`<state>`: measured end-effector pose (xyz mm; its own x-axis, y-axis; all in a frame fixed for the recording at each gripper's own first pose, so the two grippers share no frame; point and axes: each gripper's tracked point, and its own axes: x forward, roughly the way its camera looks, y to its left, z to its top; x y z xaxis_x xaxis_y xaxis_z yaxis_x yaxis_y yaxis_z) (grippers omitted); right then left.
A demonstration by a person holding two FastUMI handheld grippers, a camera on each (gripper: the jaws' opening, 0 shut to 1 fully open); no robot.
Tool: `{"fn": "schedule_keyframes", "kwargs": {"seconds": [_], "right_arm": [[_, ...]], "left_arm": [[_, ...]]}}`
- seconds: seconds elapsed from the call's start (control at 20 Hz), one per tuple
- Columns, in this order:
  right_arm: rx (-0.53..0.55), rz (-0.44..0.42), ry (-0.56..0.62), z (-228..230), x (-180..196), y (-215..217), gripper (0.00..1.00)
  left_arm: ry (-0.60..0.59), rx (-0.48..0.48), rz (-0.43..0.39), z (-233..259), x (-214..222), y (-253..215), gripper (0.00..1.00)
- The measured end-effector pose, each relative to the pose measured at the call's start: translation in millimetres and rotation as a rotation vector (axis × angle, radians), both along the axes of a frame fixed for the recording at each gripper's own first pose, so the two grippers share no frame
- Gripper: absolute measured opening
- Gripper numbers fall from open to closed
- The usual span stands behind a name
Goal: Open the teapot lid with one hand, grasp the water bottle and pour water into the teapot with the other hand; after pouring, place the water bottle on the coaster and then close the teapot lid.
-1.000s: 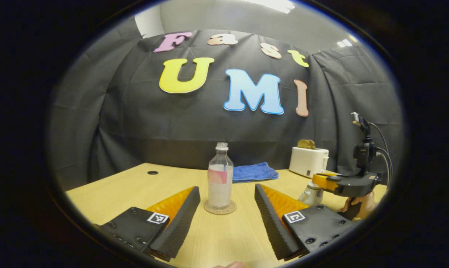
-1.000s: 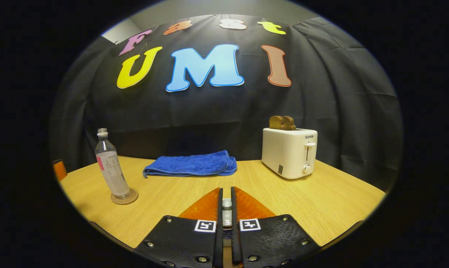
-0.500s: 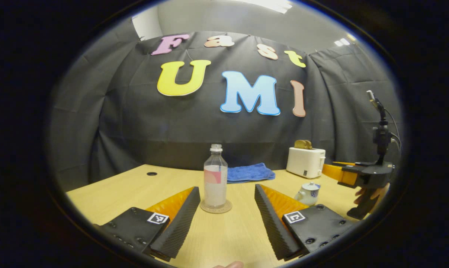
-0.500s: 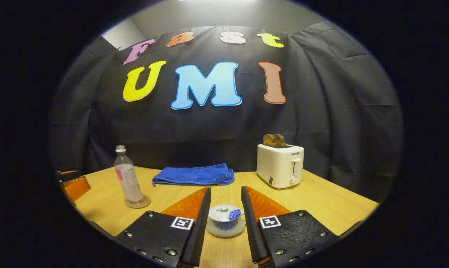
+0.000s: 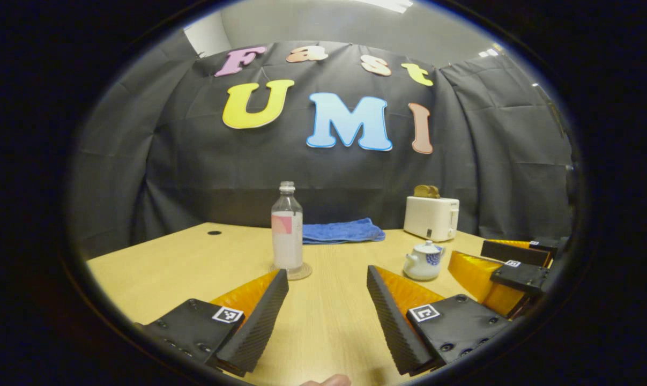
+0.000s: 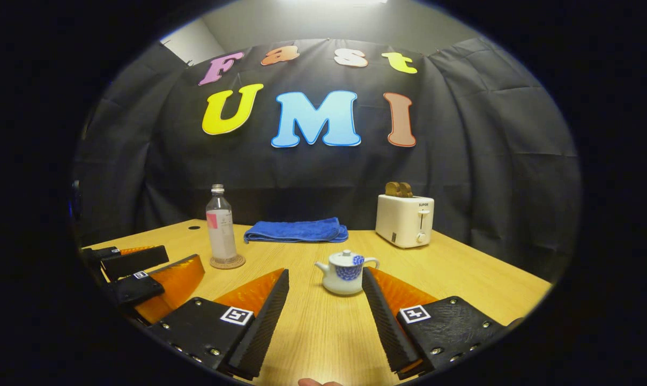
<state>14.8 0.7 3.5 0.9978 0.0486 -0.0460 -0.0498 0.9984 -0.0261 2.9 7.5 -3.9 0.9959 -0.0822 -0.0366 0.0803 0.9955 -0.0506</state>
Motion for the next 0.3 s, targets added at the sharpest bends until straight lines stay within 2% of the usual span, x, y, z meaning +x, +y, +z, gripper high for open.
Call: {"fn": "schedule_keyframes", "kwargs": {"seconds": [0.1, 0.15, 0.25, 0.3], "right_arm": [[0.013, -0.004, 0.01, -7.8, -1.9, 2.4, 0.84], [0.022, 0.002, 0.022, -12.4, -3.6, 6.0, 0.88], [0.014, -0.007, -0.022, -7.9, -6.6, 5.7, 0.9], [0.013, -0.009, -0.036, -3.4, -9.0, 5.8, 0.9]], "left_arm": [[-0.015, 0.006, 0.011, -0.7, -6.6, 1.0, 1.0], [-0.022, 0.015, 0.015, 1.6, -9.7, -0.8, 1.0], [-0.039, 0.054, 0.037, 3.2, -13.1, -0.7, 1.0], [-0.039, 0.044, 0.037, 2.0, -17.5, -4.7, 1.0]]}}
